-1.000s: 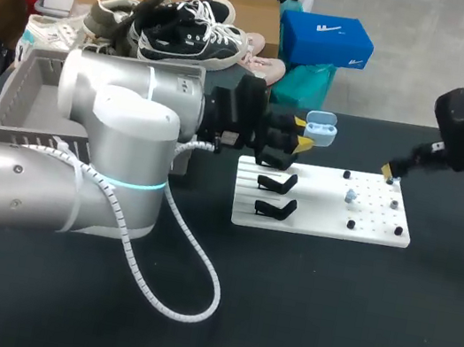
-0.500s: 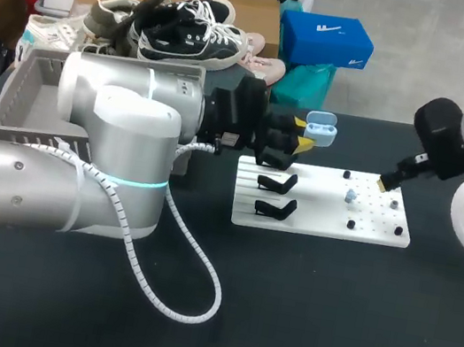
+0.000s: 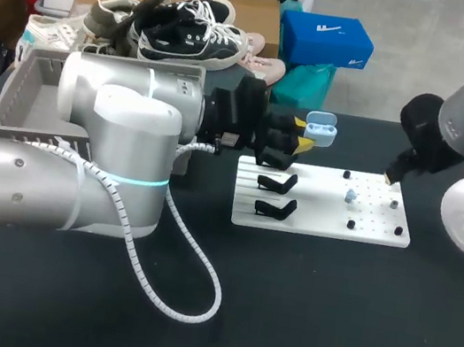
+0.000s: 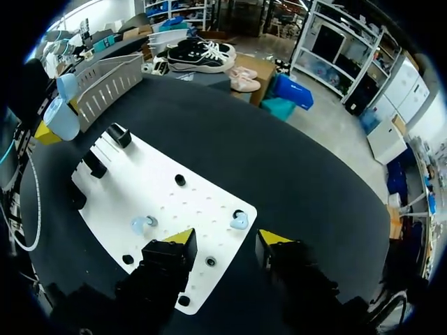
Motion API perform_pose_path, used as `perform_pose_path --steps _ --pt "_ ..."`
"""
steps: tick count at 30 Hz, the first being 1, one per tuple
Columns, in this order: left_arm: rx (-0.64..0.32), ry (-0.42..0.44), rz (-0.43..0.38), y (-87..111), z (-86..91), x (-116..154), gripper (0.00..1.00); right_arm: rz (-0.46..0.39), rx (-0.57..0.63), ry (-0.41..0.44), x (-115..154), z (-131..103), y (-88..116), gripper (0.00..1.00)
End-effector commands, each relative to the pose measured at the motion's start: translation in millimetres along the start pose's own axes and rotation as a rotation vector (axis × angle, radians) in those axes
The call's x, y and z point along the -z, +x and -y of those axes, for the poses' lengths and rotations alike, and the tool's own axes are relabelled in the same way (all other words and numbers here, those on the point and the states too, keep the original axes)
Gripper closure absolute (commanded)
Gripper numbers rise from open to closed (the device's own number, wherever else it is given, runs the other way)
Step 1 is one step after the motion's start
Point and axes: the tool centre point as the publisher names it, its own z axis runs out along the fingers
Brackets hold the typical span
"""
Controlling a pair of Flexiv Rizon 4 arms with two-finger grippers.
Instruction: Pick up each earbud case from the left stands, insert the matching earbuds, close the lid, and place the case in the box.
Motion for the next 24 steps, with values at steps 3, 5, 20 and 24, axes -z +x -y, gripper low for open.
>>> perform_pose_path --steps 3,5,20,24 --pt "-0.002 -0.011 0.004 0.7 3.0 0.2 1.00 -0.016 -0.005 0.037 -7.6 2.4 -2.7 0.55" --pt "-0.002 -0.011 0.004 0.7 3.0 0.2 1.00 -0.020 -0.008 0.031 -9.6 3.5 -2.4 0.55" --pt "-0.002 -0.011 0.004 0.7 3.0 0.2 1.00 -0.037 -0.032 0.002 -27.4 11.1 -2.5 0.53" --pt "-0.002 -0.011 0.004 0.7 3.0 0.2 1.00 -0.044 -0.035 -0.002 -31.8 13.3 -3.3 0.53"
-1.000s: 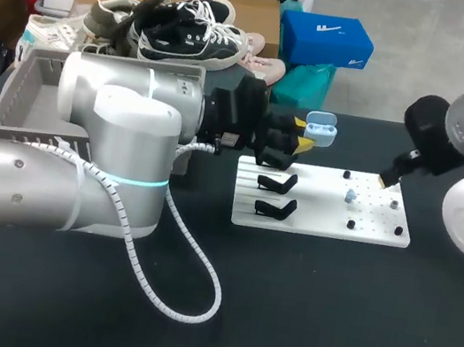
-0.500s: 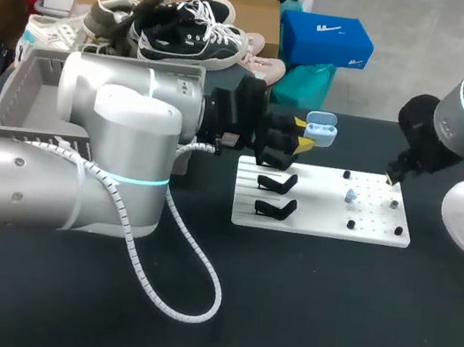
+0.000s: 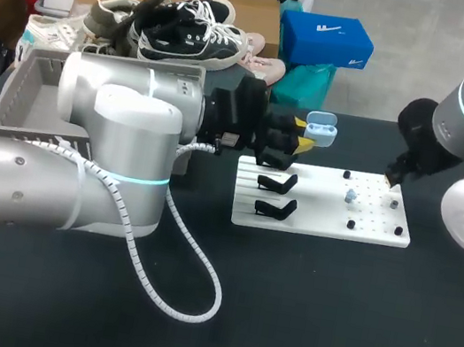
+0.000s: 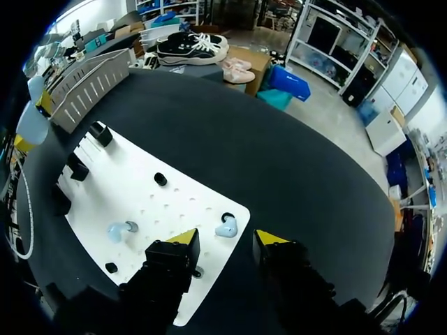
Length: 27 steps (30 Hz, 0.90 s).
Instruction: Pick up each earbud case from the left stands, insert the matching earbuds, close the lid, and place the case in the box.
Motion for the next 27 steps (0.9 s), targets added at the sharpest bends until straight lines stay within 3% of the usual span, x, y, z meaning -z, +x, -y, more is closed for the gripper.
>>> perform_pose_path --steps 1,6,14,17,18,27 --pt "-0.002 -0.011 0.003 0.5 2.9 0.5 1.00 -0.010 -0.002 -0.004 -7.6 2.4 -5.8 0.54" --pt "-0.002 -0.011 0.003 0.5 2.9 0.5 1.00 -0.014 -0.006 -0.004 -9.7 3.6 -6.8 0.58" --pt "-0.002 -0.011 0.003 0.5 2.9 0.5 1.00 -0.022 -0.017 -0.004 -12.2 3.8 -3.6 0.75" --pt "-0.002 -0.011 0.003 0.5 2.9 0.5 1.00 -0.026 -0.021 -0.005 -12.8 3.4 -2.9 0.86" --pt "-0.002 -0.011 0.003 0.5 2.9 0.5 1.00 -0.027 -0.022 -0.004 -12.8 3.3 -2.8 1.00" --pt "-0.002 -0.011 0.003 0.5 2.9 0.5 1.00 -0.015 -0.025 0.007 1.6 0.8 -0.3 1.00"
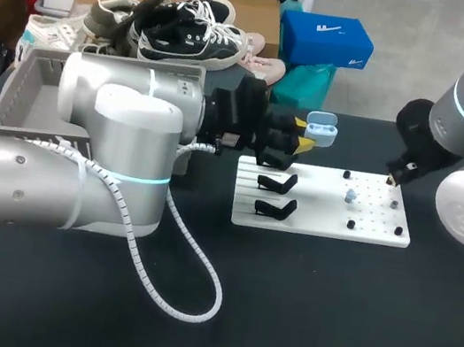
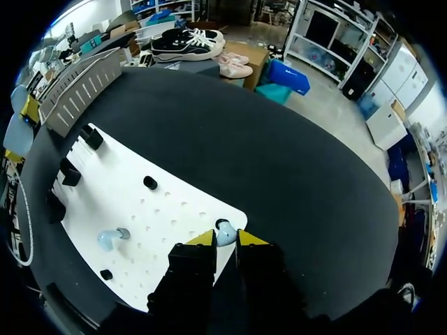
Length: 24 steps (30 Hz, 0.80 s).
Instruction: Pick up each earbud case from the left stands, insert the matching earbuds, close the lid, and place the case in the box.
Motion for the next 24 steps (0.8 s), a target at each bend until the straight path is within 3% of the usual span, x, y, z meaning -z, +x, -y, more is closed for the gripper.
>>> perform_pose_path --steps 1,8,12,24 --pt "-0.001 -0.010 0.003 0.4 2.9 0.8 1.00 0.017 -0.002 0.011 14.8 -3.4 3.5 1.00" --pt "-0.001 -0.010 0.003 0.4 2.9 0.8 1.00 0.041 0.014 0.018 45.0 -16.9 11.2 1.00" --pt "-0.001 -0.010 0.003 0.4 2.9 0.8 1.00 0.090 0.031 -0.061 66.2 -34.8 18.5 1.00" --pt "-0.001 -0.010 0.003 0.4 2.9 0.8 1.00 0.090 0.031 -0.061 66.2 -34.8 18.5 1.00"
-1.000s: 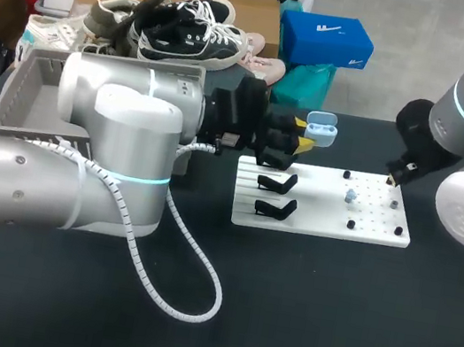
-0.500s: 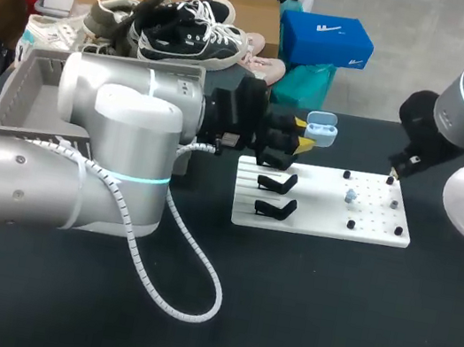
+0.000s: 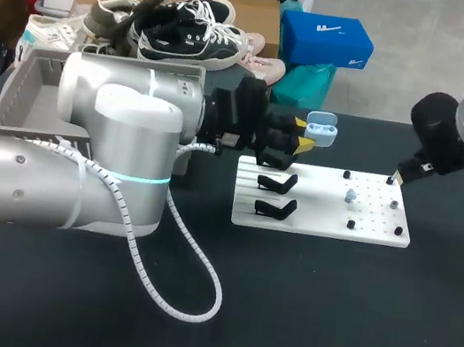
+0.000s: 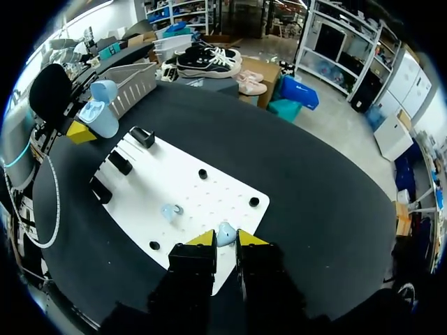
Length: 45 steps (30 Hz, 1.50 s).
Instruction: Pick up each earbud case from the left stands, insert the matching earbuds, close the lid, and place the case in the box.
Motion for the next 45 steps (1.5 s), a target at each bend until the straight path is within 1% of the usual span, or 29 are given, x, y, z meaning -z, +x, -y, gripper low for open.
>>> perform_pose_path --steps 1,11,13,14,17,18,19,20,21,23,24,26,27,28,30,31,32,33,34,35,38,41,42,43,44,45 --pt "-0.001 -0.010 0.003 0.4 2.8 0.7 1.00 0.006 -0.002 0.010 0.1 -2.0 1.8 1.00" --pt "-0.001 -0.010 0.003 0.4 2.8 0.7 1.00 0.006 -0.002 0.010 0.1 -2.0 1.8 1.00" --pt "-0.001 -0.010 0.003 0.4 2.8 0.7 1.00 -0.010 -0.094 0.028 2.2 -2.6 -0.7 1.00" --pt "-0.001 -0.010 0.003 0.4 2.8 0.7 1.00 -0.046 -0.167 0.054 2.0 -1.8 -3.3 1.00" --pt "-0.001 -0.010 0.003 0.4 2.8 0.7 1.00 -0.073 -0.320 0.089 4.1 1.0 1.0 1.00" --pt "-0.001 -0.010 0.003 0.4 2.8 0.7 1.00 -0.083 -0.380 0.112 4.8 3.7 2.6 1.00" --pt "-0.001 -0.010 0.003 0.4 2.8 0.7 1.00 -0.085 -0.409 0.131 6.1 3.9 4.4 1.00" --pt "-0.001 -0.010 0.003 0.4 2.8 0.7 1.00 -0.109 -0.473 0.150 7.8 4.4 6.3 1.00" --pt "-0.001 -0.010 0.003 0.4 2.8 0.7 1.00 -0.108 -0.521 0.187 10.8 4.7 9.6 1.00" --pt "-0.001 -0.010 0.003 0.4 2.8 0.7 1.00 -0.134 -0.615 0.234 13.8 4.9 12.6 1.00" --pt "-0.001 -0.010 0.003 0.4 2.8 0.7 1.00 -0.132 -0.654 0.229 17.2 4.6 15.3 1.00" --pt "-0.001 -0.010 0.003 0.4 2.8 0.7 1.00 -0.153 -0.788 0.328 24.6 2.6 19.7 1.00" --pt "-0.001 -0.010 0.003 0.4 2.8 0.7 1.00 -0.158 -0.853 0.348 29.2 1.0 21.5 1.00" --pt "-0.001 -0.010 0.003 0.4 2.8 0.7 1.00 -0.163 -0.892 0.370 32.0 0.2 22.4 1.00" --pt "-0.001 -0.010 0.003 0.4 2.8 0.7 1.00 -0.156 -1.004 0.458 39.9 -6.5 23.5 1.00" --pt "-0.001 -0.010 0.003 0.4 2.8 0.7 1.00 -0.160 -1.024 0.466 43.1 -10.9 22.9 1.00" --pt "-0.001 -0.010 0.003 0.4 2.8 0.7 1.00 -0.161 -1.070 0.494 45.7 -14.1 22.7 1.00" --pt "-0.001 -0.010 0.003 0.4 2.8 0.7 1.00 -0.163 -1.102 0.543 49.4 -18.9 21.5 1.00" --pt "-0.001 -0.010 0.003 0.4 2.8 0.7 1.00 -0.165 -1.115 0.555 53.2 -24.2 19.1 1.00" --pt "-0.001 -0.010 0.003 0.4 2.8 0.7 1.00 -0.163 -1.156 0.596 57.8 -29.6 17.1 1.00" --pt "-0.001 -0.010 0.003 0.4 2.8 0.7 1.00 -0.166 -1.205 0.654 70.3 -41.3 8.7 1.00" --pt "-0.001 -0.010 0.003 0.4 2.8 0.7 1.00 -0.157 -1.222 0.722 78.9 -52.6 -2.1 1.00" --pt "-0.001 -0.010 0.003 0.4 2.8 0.7 1.00 -0.150 -1.228 0.719 81.4 -56.1 -6.5 1.00" --pt "-0.001 -0.010 0.003 0.4 2.8 0.7 1.00 -0.147 -1.236 0.734 83.0 -58.1 -9.0 1.00" --pt "-0.001 -0.010 0.003 0.4 2.8 0.7 1.00 -0.147 -1.237 0.753 86.5 -64.9 -15.2 1.00" --pt "-0.001 -0.010 0.003 0.4 2.8 0.7 1.00 -0.144 -1.246 0.757 87.9 -67.2 -18.1 1.00"
